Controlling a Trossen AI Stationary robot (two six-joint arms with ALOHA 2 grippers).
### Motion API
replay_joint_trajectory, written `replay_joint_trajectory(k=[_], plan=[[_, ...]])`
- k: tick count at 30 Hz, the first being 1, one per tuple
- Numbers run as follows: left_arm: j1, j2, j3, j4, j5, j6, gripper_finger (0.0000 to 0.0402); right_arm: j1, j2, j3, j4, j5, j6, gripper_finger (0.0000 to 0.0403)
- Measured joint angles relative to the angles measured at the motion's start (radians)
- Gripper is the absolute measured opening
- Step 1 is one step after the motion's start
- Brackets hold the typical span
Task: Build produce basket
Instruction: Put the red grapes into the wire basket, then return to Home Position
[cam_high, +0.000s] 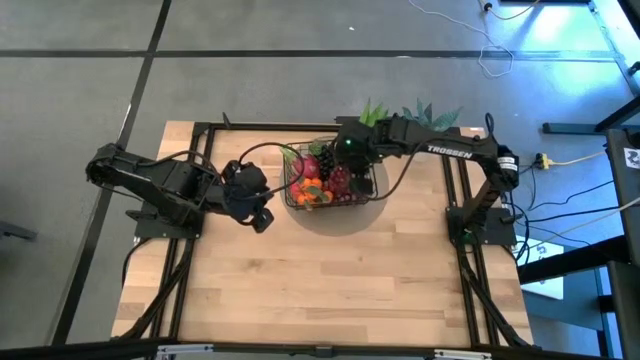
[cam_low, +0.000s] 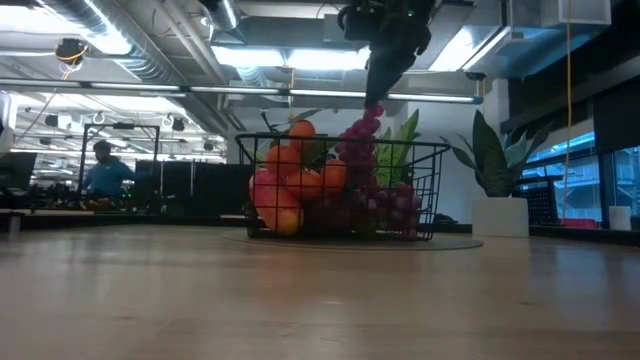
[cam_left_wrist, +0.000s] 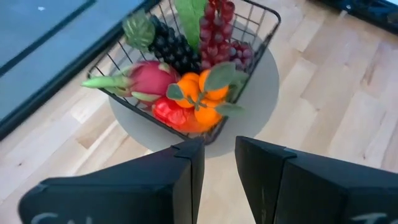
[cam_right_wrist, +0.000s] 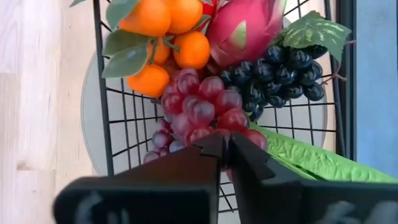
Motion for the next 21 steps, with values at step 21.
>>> replay_joint_trajectory(k=[21], plan=[[0.0,0.006,0.0,-0.049,0.158,-0.01,0.0065,0.011,-0.002,0.091,-0.265,0.003,0.041,0.0114]])
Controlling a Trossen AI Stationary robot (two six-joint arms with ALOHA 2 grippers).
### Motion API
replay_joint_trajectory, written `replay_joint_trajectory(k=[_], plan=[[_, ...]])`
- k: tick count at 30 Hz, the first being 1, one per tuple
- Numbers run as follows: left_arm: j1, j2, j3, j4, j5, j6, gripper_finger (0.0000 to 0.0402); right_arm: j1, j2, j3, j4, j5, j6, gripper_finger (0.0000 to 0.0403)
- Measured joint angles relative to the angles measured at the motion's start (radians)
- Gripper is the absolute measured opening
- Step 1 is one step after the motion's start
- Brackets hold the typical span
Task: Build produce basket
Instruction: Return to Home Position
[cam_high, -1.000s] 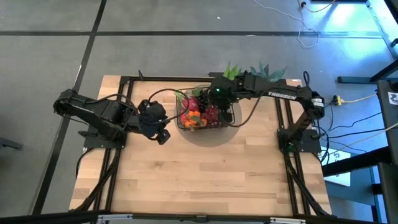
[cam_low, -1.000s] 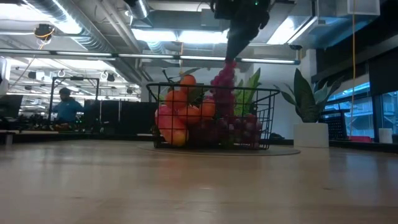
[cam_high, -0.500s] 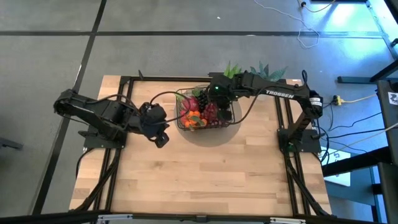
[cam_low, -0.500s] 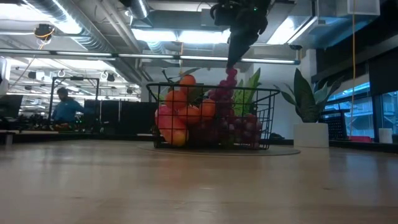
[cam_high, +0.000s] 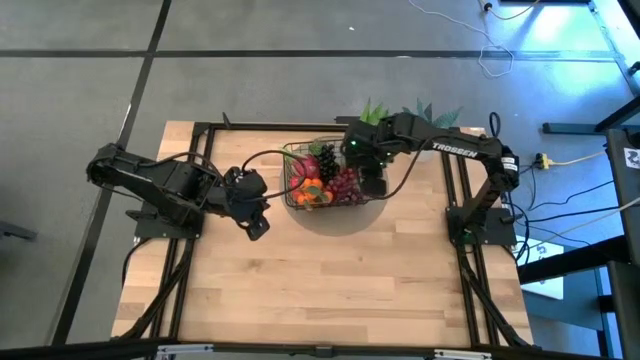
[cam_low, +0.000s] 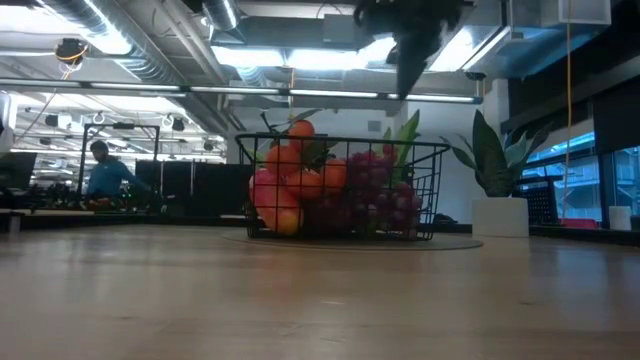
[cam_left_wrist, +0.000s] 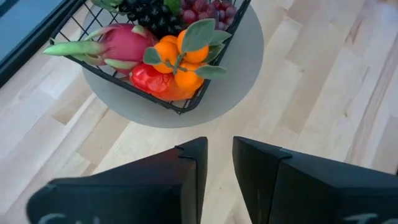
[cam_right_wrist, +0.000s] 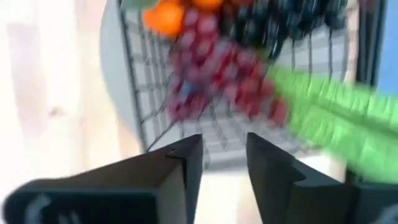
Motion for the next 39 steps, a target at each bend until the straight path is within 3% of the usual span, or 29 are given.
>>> replay_joint_trajectory(k=[8,14,19,27,35,39], plan=[[0.027,0.0,0.0,-0.076,-0.006,-0.008,0.0005,0.048,0.0,0.238,-0.262,0.026,0.092,0.0009],[0.044,-0.041,0.0,-0.083,-0.031,0.064,0.0001,0.115,-0.044,0.359,-0.258,0.076,0.094,0.0002],[0.042,-0.139,0.0,-0.085,-0.056,0.101,0.0,0.132,-0.184,0.337,-0.263,0.077,0.164,0.0001],[-0.041,-0.37,-0.092,-0.009,-0.122,0.173,0.0,0.16,-0.503,0.083,-0.126,0.067,0.295,0.0],[-0.1,-0.634,-0.369,0.351,-0.061,0.299,0.0,0.26,-0.845,-0.28,0.191,0.071,0.407,0.0],[-0.103,-0.736,-0.501,0.513,-0.004,0.363,0.0,0.293,-0.964,-0.446,0.364,0.003,0.403,0.0]])
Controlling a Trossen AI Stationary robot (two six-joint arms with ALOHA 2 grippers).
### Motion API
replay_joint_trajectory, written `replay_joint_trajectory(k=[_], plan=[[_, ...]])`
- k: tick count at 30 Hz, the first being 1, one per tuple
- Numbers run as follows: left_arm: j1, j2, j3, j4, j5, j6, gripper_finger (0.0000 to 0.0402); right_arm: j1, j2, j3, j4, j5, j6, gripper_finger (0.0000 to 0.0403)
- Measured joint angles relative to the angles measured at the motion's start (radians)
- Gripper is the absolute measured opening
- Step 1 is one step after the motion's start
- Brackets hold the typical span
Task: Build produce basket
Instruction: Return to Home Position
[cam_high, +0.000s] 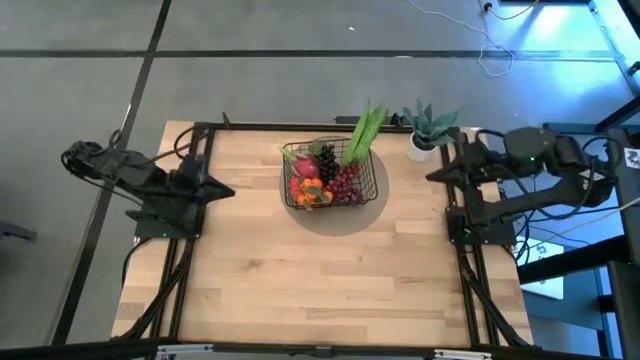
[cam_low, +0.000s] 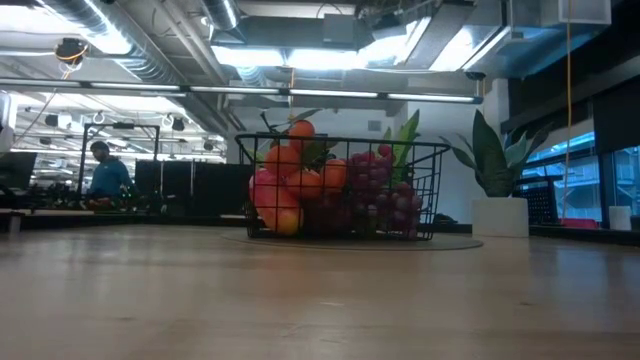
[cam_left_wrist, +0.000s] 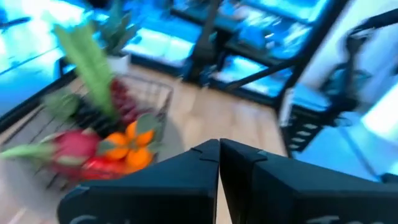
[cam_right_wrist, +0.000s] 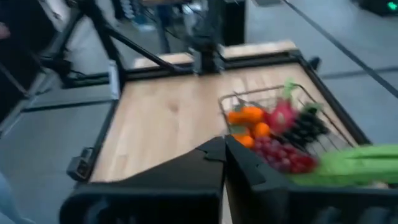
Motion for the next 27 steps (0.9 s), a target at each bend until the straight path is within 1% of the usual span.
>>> replay_joint_trajectory(k=[3,6,9,12,16,20,24,27], plan=[[0.0,-0.077,-0.083,0.121,0.057,0.058,0.0,0.016,-0.083,-0.11,0.098,-0.038,-0.024,0.0],[0.0,-0.148,-0.159,0.201,0.074,0.082,0.0,0.025,-0.16,-0.206,0.17,-0.043,-0.027,0.0],[0.0,-0.211,-0.225,0.227,0.088,0.087,0.0,0.028,-0.232,-0.299,0.223,-0.063,-0.024,0.0],[0.0,-0.277,-0.283,0.254,0.087,0.086,0.0,0.028,-0.299,-0.387,0.302,-0.069,0.012,0.0],[0.0,-0.356,-0.356,0.303,0.091,0.101,0.0,0.028,-0.377,-0.495,0.356,-0.069,0.036,0.0],[0.0,-0.44,-0.41,0.323,0.092,0.102,0.0,0.028,-0.454,-0.572,0.415,-0.072,0.054,0.0],[0.001,-0.518,-0.455,0.347,0.096,0.119,0.0,0.028,-0.534,-0.608,0.427,-0.085,0.053,0.0],[0.001,-0.526,-0.473,0.351,0.106,0.128,0.0,0.028,-0.598,-0.624,0.44,-0.085,0.053,0.0]])
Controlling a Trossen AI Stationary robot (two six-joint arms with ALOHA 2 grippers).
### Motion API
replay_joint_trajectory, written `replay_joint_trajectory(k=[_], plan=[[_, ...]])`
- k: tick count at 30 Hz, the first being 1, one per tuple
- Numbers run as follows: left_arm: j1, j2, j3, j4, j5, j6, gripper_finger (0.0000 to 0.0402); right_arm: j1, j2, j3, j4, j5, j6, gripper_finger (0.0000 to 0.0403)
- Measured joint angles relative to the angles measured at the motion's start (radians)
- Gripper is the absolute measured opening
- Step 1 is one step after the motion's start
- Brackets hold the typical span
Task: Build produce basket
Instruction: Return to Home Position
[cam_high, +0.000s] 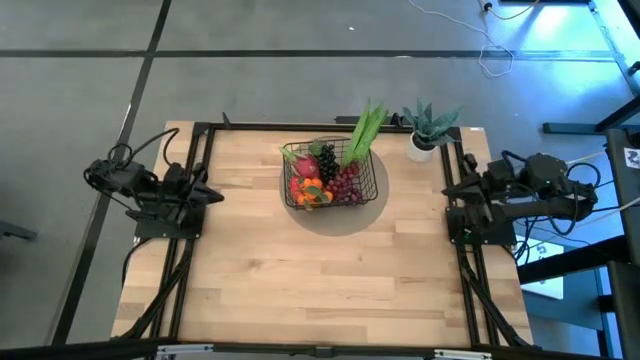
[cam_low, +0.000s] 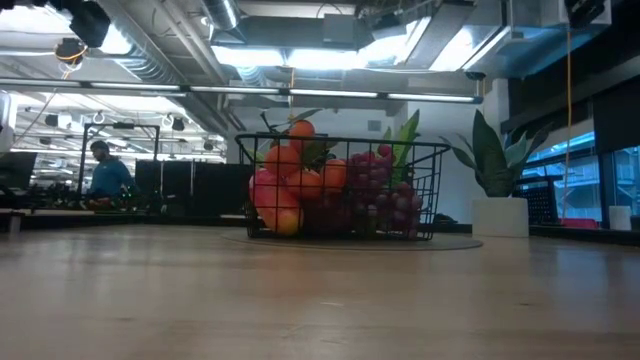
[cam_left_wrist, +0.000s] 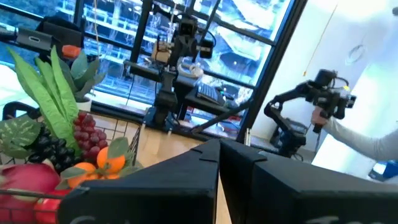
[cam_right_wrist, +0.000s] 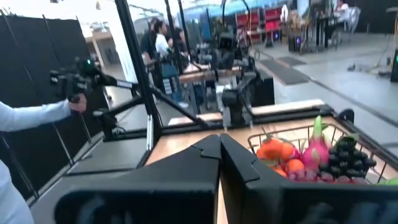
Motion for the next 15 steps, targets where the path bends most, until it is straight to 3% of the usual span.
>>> replay_joint_trajectory(k=[10,15], plan=[[0.0,-0.002,-0.012,0.016,0.031,0.006,0.0,0.0,-0.168,-0.048,0.0,0.0,-0.005,0.0],[0.0,-0.002,-0.012,0.023,0.031,0.01,0.0,0.0,-0.167,-0.05,0.007,-0.012,-0.052,0.0]])
